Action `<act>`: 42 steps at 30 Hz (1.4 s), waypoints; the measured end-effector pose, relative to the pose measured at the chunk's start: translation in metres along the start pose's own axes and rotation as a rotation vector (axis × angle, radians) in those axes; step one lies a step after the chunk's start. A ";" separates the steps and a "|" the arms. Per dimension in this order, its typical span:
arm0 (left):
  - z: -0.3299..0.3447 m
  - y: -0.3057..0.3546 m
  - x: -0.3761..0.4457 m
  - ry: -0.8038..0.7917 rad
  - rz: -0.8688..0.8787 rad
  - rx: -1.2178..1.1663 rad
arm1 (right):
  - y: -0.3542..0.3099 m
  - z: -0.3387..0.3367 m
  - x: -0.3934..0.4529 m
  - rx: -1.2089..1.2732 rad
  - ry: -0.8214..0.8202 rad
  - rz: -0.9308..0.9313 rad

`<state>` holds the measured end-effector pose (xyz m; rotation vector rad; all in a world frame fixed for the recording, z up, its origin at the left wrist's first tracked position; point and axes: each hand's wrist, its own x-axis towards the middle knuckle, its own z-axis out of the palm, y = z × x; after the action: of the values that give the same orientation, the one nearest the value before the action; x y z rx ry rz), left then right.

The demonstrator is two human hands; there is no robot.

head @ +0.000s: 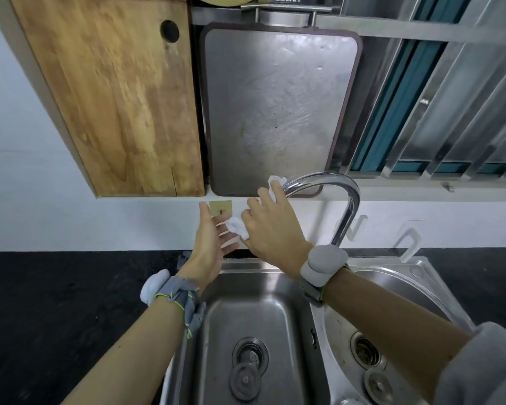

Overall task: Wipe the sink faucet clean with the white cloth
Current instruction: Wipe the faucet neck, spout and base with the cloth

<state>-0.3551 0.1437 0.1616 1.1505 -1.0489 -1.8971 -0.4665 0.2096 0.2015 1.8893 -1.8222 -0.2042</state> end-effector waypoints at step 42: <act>0.003 -0.019 0.025 0.145 0.074 0.350 | -0.063 0.049 -0.047 2.131 0.495 1.429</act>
<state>-0.3705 0.1320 0.1363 1.3989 -1.3562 -1.5850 -0.4358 0.2420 0.1200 0.1595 -2.2189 3.0692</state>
